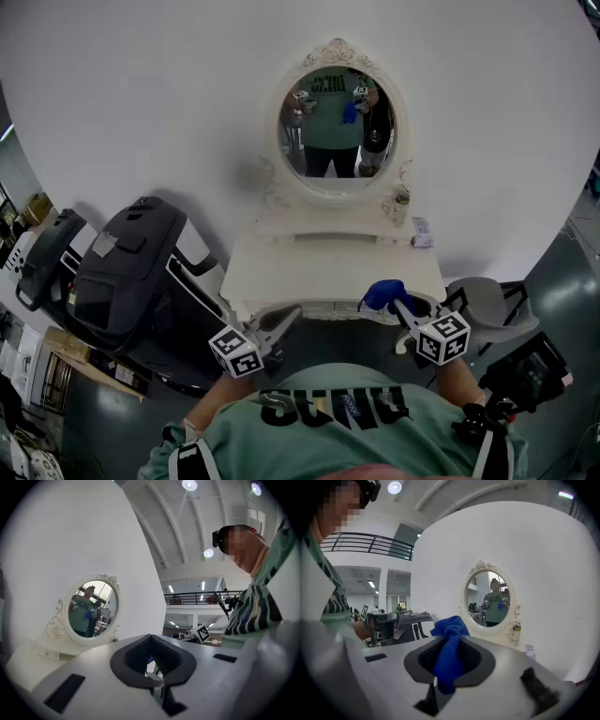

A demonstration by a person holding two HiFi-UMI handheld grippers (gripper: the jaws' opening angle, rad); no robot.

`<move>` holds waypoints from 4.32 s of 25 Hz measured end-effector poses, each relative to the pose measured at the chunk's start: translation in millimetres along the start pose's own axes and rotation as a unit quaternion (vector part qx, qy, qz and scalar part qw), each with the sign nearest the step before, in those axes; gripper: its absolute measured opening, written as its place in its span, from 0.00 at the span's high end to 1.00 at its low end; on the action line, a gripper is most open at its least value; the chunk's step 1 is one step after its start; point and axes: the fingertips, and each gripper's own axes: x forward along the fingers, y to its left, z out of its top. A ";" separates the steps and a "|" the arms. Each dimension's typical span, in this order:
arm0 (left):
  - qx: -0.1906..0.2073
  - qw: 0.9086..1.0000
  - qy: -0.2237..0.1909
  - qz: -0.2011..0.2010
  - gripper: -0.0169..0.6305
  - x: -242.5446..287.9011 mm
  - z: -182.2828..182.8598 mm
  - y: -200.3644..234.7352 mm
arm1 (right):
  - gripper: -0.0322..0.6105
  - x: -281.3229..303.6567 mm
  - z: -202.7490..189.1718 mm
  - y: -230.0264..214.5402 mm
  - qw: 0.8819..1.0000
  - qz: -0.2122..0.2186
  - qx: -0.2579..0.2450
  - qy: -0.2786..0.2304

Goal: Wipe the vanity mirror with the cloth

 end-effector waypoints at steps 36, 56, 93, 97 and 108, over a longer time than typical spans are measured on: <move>-0.025 0.999 0.023 -0.011 0.96 109.1 -44.2 -40.1 | 0.87 -50.6 -20.9 -88.1 0.999 0.038 0.035 0.004; 0.028 0.997 0.035 -0.068 0.96 102.1 58.5 249.9 | 0.87 234.8 79.0 -104.1 0.999 -0.011 0.026 -0.019; 0.030 0.985 -0.051 0.163 0.96 66.7 92.9 386.6 | 0.87 526.5 458.2 -203.1 0.774 -0.324 -0.521 -0.160; 0.021 0.983 -0.056 0.176 0.96 56.5 92.4 392.9 | 0.87 528.4 460.2 -203.9 0.753 -0.360 -0.522 -0.176; -0.006 0.985 -0.036 0.171 0.96 62.2 76.8 403.8 | 0.87 636.1 284.2 -132.6 0.712 -0.204 -0.661 -0.120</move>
